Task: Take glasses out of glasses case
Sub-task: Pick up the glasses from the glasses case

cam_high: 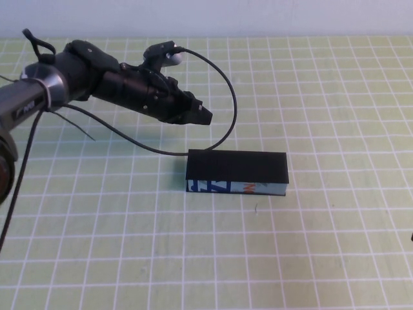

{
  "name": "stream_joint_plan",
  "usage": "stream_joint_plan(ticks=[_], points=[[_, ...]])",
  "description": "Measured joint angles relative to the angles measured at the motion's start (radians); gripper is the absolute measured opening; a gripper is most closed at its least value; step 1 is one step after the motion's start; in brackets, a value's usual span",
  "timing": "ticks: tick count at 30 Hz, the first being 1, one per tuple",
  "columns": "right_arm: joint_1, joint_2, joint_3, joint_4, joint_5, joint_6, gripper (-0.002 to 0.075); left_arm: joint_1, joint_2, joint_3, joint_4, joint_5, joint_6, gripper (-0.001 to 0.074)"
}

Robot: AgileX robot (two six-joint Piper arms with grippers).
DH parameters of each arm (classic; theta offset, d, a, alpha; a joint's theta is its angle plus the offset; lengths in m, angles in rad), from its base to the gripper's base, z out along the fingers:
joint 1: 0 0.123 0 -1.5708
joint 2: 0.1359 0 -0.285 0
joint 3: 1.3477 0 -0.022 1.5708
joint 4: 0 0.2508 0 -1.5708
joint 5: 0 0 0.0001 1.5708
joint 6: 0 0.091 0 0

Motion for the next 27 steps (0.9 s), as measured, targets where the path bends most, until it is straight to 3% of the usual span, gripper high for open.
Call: stream_joint_plan(ticks=[10, 21, 27], points=[[0.053, 0.38, -0.216, -0.002, 0.073, -0.166, -0.0018, -0.027, 0.126, -0.078, 0.024, 0.008, -0.02, -0.0004], [0.367, 0.672, -0.452, -0.13, 0.035, -0.15, -0.0018, -0.033, 0.131, -0.078, 0.132, 0.059, -0.095, -0.0004], [0.508, 0.814, -0.605, -0.324, 0.032, -0.154, -0.0018, -0.033, 0.131, -0.08, 0.136, 0.061, -0.104, -0.0004]])
